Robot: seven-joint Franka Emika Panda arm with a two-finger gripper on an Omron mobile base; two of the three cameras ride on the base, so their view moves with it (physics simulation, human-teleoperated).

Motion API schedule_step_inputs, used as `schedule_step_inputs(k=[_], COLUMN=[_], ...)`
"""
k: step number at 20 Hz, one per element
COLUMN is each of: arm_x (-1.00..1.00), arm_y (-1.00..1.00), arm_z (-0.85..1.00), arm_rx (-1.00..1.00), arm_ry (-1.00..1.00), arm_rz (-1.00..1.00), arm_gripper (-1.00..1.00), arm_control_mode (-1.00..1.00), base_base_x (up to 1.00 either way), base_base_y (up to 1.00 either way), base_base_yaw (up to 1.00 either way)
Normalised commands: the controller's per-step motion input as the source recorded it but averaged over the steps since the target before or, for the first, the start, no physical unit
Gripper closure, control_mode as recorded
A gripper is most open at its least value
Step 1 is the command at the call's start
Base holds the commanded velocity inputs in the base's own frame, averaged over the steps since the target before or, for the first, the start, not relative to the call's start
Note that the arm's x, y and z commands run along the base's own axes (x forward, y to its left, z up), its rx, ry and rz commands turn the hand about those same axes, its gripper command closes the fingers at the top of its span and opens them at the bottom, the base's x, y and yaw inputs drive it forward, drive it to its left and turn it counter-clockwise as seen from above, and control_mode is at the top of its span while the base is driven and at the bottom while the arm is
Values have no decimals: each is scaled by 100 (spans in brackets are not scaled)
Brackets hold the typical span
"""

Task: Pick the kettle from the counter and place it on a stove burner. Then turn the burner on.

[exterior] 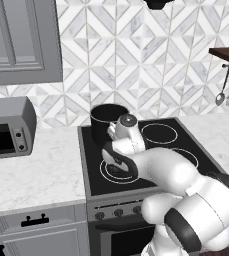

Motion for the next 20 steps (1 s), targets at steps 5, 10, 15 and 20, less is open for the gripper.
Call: schedule_step_inputs(k=[5,10,15,20], arm_x=[8,-4,-11,-7], arm_y=[0,0,-14,-24], arm_z=[-35,-33,-19,-7], arm_rx=[0,0,0,0], arm_ry=[0,0,0,0], arm_rz=[0,0,0,0], arm_gripper=[100,-100,-100,-100], arm_control_mode=[-100,-100,-100,-100], base_base_x=[0,0,0,0], base_base_y=[0,0,0,0], base_base_yaw=[0,0,0,0])
